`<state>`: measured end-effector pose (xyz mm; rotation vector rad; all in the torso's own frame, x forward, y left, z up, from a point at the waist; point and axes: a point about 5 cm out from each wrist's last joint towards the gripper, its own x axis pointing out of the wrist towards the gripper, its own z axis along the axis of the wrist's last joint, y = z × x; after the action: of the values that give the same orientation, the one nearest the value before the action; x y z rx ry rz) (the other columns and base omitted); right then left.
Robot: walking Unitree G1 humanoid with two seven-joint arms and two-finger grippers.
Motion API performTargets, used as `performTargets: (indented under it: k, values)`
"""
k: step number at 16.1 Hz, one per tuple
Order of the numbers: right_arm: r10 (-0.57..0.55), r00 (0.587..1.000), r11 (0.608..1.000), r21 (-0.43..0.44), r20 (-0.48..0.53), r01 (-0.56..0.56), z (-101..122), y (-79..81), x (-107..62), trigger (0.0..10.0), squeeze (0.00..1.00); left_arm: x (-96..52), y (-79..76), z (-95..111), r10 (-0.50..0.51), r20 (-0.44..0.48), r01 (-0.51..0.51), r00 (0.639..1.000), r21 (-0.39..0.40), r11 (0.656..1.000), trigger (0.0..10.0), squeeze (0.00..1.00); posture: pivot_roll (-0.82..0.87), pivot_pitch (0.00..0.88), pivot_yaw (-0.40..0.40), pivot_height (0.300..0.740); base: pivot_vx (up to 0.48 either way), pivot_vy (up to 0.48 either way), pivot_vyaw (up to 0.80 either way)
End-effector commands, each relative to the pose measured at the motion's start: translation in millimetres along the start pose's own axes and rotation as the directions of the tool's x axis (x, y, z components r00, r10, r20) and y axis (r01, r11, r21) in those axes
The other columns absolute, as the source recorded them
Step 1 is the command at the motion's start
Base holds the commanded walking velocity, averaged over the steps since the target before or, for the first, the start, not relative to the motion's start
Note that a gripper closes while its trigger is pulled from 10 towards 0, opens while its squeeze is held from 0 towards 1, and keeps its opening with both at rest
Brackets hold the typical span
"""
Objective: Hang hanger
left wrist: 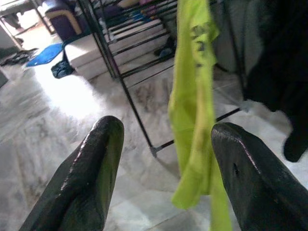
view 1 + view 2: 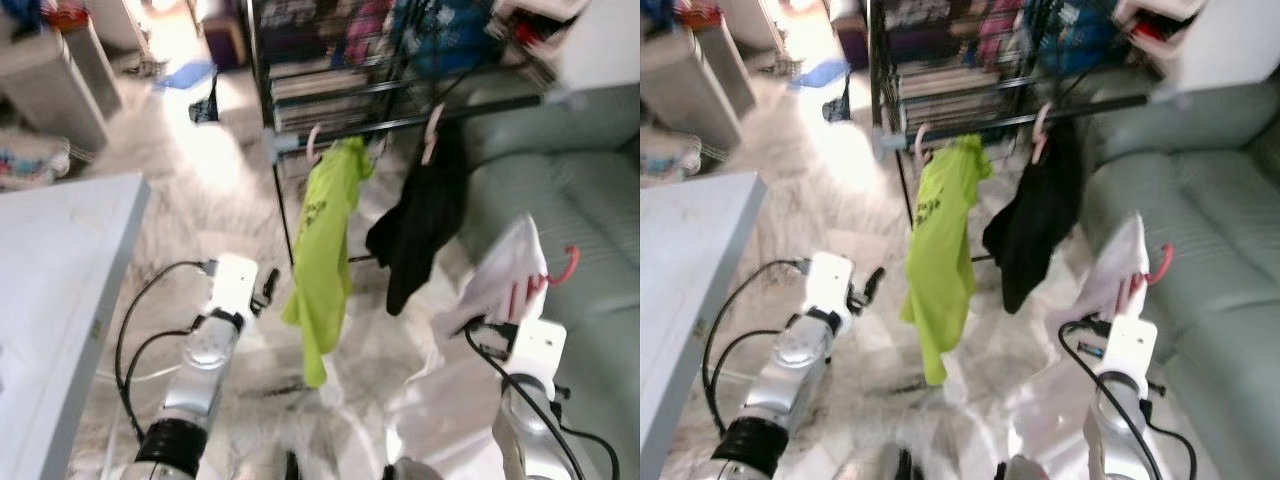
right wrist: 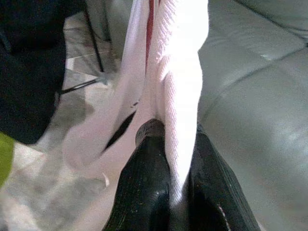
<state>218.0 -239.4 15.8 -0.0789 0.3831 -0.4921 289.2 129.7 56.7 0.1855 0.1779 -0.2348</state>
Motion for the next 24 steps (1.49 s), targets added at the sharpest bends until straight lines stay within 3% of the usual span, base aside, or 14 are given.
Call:
performTargets:
  k: [1, 5, 8, 14, 24]
  values:
    - [0.002, 0.999, 1.0, 0.021, 0.054, -0.003, 13.8, 5.4, 0.9, 10.0, 0.0, -1.9, 10.2, -2.3, 0.025, -0.005, -0.025, 1.0, 0.013, 1.0, 10.0, 0.0, -0.02, 0.0, 0.07, 0.74, 0.0, 0.0, 0.0]
    - [0.002, 0.999, 1.0, 0.031, 0.051, -0.004, 17.9, 6.7, 3.9, 10.0, 0.0, 1.1, 8.1, 8.8, 0.014, 0.051, -0.014, 0.999, -0.008, 1.0, 10.0, 0.0, -0.06, 0.0, 0.076, 0.74, 0.0, 0.0, 0.0]
    - [-0.006, 0.999, 0.999, 0.047, 0.041, 0.004, 17.2, 7.0, 2.0, 10.0, 0.0, -2.4, 13.9, 4.7, 0.029, 0.04, -0.029, 0.999, -0.017, 0.999, 10.0, 0.0, -0.06, 0.0, 0.083, 0.74, 0.0, 0.0, 0.0]
    - [-0.004, 0.999, 0.999, 0.049, 0.034, 0.003, 17.1, 9.0, 2.7, 10.0, 0.0, 1.4, 10.0, 8.3, -0.001, 0.048, 0.002, 0.999, -0.02, 1.0, 10.0, 0.0, -0.08, 0.0, 0.11, 0.74, 0.0, 0.0, 0.0]
    - [0.009, 1.0, 0.999, 0.05, 0.019, -0.01, 13.6, 12.1, 5.2, 10.0, 0.0, 2.2, 11.3, 7.7, -0.015, 0.045, 0.015, 0.999, -0.005, 1.0, 10.0, 0.0, -0.06, 0.0, 0.108, 0.74, 0.0, -0.28, 0.0]
